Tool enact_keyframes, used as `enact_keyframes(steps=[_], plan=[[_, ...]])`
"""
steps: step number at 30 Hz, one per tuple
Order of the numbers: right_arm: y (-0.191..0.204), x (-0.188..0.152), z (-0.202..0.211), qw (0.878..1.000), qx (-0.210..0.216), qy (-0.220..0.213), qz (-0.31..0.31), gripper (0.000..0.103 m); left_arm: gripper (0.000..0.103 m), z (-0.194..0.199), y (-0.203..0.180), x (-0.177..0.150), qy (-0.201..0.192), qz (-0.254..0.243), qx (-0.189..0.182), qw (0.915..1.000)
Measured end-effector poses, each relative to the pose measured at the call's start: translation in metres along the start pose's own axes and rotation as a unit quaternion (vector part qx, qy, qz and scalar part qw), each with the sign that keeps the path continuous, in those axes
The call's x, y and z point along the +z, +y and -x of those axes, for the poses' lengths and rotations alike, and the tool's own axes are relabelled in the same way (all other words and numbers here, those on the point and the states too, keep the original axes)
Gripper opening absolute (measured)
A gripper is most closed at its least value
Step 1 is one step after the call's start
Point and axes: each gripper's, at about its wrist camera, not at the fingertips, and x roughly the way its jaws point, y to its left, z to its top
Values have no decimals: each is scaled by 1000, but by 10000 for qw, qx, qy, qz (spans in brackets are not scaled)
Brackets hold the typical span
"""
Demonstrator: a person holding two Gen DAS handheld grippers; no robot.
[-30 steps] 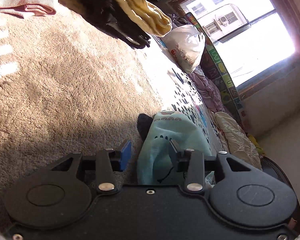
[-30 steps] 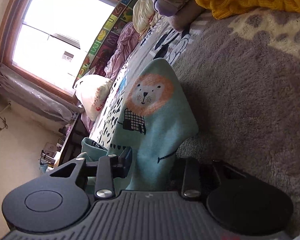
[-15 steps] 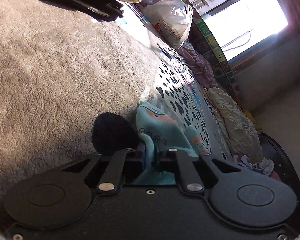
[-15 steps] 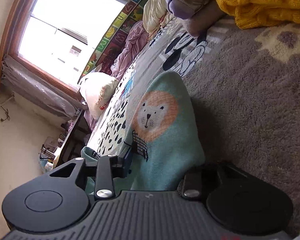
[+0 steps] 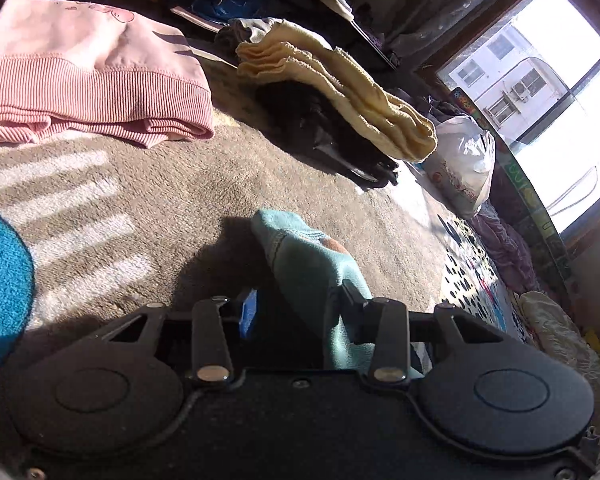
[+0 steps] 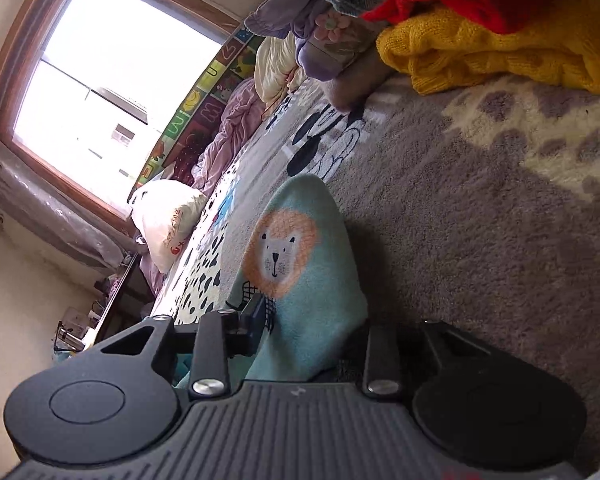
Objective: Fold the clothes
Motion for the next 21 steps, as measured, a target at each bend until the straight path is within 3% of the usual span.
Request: enact_keyframes(steps=[4,6,7,8,9,11,13,15,17,19,21], plan=[[1,6,-4,9999,90,-41,30,45,44,-3,3,0,27,119,-75,9999],[6,9,-11,9997,167,33,172,32,42,-10,-1,0,-12,131,-129,9998],[11,11,-11,9994,149,23,304,19,30,-14,-2,1,3,138,-212,9997],[16,13,-10,9991,130,-20,398,16,16,-17,-5,2,46,111,-355,9993],[19,16,-7,9990,93,-106,425,16,9,-16,-8,3,-76,101,-336,9994],[20,24,-3,9987,-96,-196,464,16,8,-1,-16,6,-615,-91,-195,9979],[17,26,-6,9966,-506,2,644,16,10,1,-18,9,-727,-237,112,9970],[15,22,-2,9928,-831,137,857,22,25,-8,-10,7,-544,-217,535,9969],[17,13,14,9873,-1034,148,1197,42,30,-8,-6,7,-517,-165,763,9956],[22,2,33,9797,-1236,21,1576,60,45,1,-15,9,-711,-323,939,9925],[31,-4,44,9747,-1215,-44,1873,64,45,12,-31,8,-1089,-712,1163,9847]])
